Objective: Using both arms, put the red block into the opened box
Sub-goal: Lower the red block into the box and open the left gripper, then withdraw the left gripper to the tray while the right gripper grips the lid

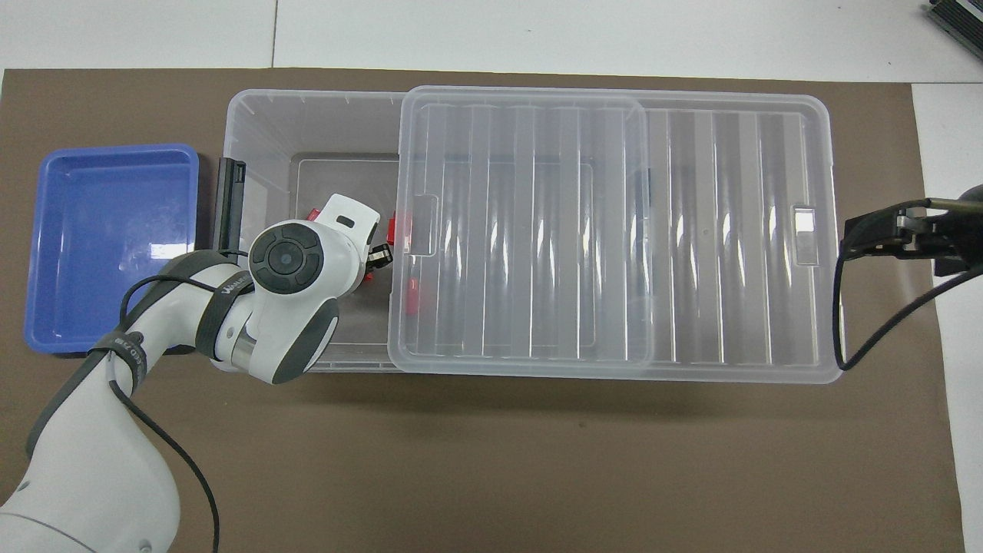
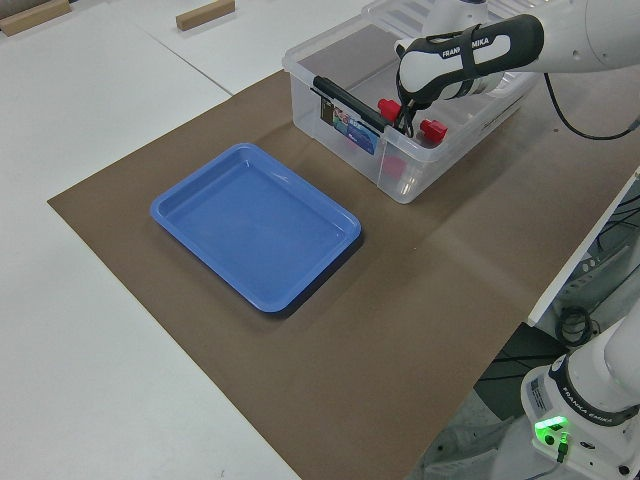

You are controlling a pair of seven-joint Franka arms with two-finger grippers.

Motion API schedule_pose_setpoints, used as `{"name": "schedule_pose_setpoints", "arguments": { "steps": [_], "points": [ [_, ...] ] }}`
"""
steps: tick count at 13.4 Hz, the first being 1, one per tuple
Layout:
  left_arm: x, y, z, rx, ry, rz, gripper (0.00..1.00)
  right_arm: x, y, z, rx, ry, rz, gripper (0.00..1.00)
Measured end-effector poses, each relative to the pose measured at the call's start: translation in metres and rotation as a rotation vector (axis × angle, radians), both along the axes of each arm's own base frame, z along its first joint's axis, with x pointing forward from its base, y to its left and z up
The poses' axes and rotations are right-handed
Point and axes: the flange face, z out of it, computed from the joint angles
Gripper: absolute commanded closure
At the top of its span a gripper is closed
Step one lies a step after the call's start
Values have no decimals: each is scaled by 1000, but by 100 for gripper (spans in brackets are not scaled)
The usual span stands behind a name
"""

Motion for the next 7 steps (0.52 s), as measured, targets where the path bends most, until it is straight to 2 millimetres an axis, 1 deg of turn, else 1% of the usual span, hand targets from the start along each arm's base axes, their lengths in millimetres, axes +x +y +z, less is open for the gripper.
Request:
{"name": "schedule_pose_setpoints", "arguments": {
  "steps": [1,2,3,7],
  "points": [
    [-1,-2,0,10,-6,2,89,1,-6,-1,0,-1,-10,1],
    [-1,-2,0,14,-8,8,47,3,-12,-2,0,-9,-18,1],
    [-1,-2,0,14,-8,10,11,6,-19,-4,1,-20,-20,1],
    [-1,-1,-7,28,-4,5,10,20,-46,-22,1,-47,-15,2]
  ]
}}
